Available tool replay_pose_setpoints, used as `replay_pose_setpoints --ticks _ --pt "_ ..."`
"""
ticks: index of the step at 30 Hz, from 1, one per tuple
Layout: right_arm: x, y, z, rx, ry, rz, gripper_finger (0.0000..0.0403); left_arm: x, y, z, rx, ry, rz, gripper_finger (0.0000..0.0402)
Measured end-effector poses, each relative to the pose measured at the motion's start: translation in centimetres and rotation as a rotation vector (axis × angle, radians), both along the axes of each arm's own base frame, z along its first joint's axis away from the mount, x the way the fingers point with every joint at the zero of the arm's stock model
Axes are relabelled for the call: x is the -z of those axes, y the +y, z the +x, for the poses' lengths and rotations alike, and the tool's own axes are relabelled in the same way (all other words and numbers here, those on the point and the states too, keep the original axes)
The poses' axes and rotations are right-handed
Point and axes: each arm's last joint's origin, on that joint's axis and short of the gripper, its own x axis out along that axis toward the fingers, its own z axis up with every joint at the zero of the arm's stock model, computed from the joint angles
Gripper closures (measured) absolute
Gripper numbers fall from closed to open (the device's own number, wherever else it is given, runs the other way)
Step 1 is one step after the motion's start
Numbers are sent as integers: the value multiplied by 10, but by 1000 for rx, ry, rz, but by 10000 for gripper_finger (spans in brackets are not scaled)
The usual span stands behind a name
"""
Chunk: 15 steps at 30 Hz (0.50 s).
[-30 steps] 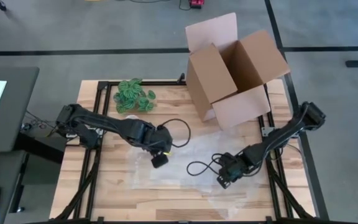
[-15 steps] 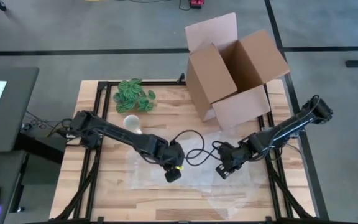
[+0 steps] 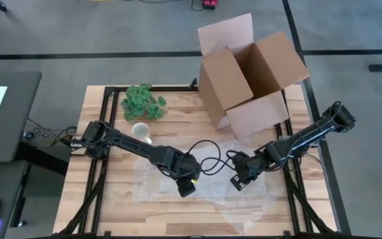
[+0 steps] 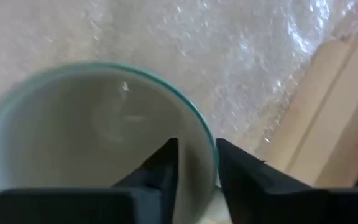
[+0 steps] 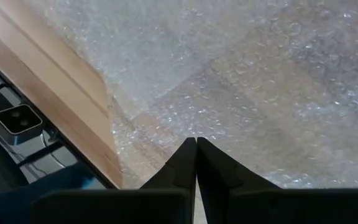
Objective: Wrap mug
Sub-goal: Wrap the blue mug with bubble wrap
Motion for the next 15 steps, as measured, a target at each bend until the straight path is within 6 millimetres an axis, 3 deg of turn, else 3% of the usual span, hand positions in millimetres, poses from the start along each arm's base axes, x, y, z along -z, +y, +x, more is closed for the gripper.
replay_pose_setpoints --ticks 4,8,15 --pt "0 0 0 -8 -4 -2 402 -15 1 -7 -35 0 -98 256" --pt "1 0 -2 -20 12 -14 393 -41 2 -22 -124 -8 -164 247" --pt "22 -8 -23 -26 200 -101 300 -85 -11 -70 -260 -21 -150 249"
